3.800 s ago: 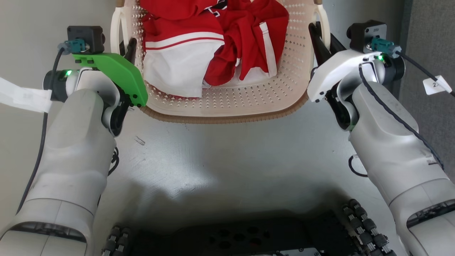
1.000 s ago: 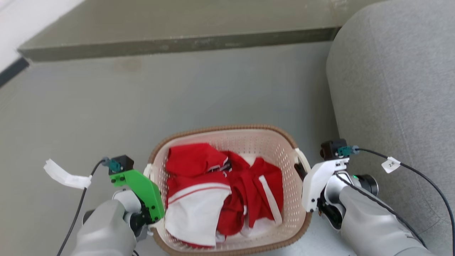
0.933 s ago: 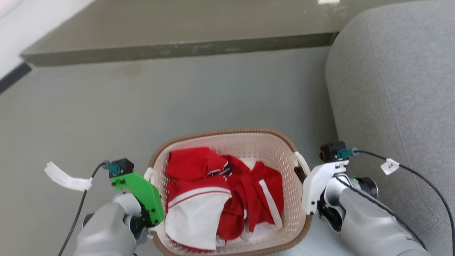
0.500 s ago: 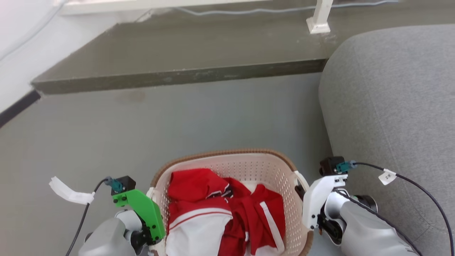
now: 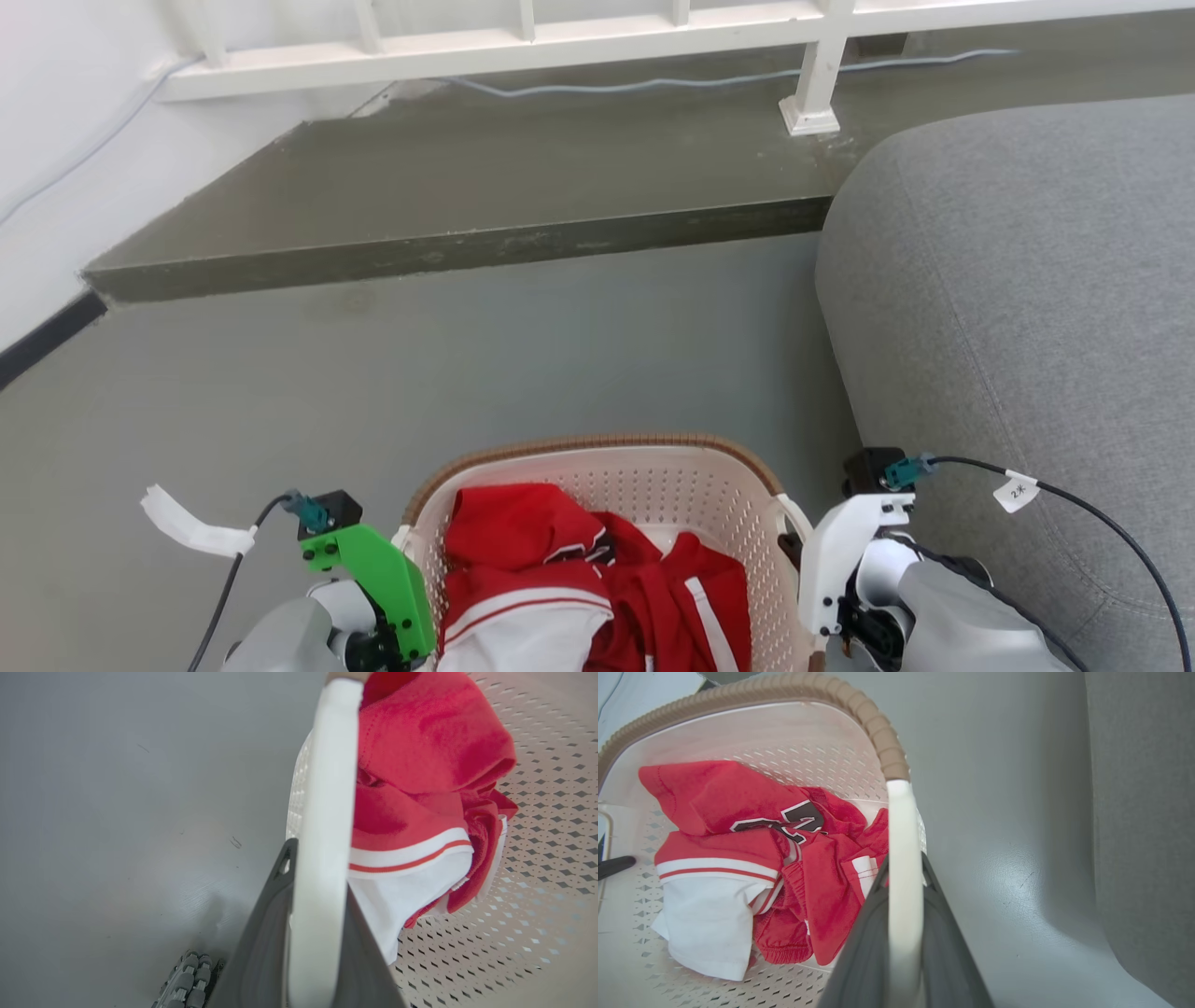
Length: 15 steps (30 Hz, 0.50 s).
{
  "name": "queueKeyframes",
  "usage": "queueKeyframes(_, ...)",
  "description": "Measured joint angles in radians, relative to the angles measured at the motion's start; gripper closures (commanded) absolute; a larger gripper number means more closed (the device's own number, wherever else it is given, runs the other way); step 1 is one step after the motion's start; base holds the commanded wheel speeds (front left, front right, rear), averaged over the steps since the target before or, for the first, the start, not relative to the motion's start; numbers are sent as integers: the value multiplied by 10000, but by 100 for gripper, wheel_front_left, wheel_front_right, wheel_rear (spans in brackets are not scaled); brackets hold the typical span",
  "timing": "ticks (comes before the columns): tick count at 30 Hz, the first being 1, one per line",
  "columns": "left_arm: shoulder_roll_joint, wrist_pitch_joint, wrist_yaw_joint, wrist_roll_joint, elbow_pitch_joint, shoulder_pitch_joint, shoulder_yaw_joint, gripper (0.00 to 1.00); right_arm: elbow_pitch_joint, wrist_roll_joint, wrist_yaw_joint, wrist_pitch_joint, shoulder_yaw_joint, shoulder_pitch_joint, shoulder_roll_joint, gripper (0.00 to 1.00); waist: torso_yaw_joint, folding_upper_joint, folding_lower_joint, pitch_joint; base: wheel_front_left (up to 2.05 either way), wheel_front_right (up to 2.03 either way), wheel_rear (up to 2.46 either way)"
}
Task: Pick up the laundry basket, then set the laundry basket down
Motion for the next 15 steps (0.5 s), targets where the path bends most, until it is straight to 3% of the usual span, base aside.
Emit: queueKeyframes(15,0,75,2,-44,6,83,4,100,27,267,0,119,113,71,4,100,-54,0,0,-139,0,0,0)
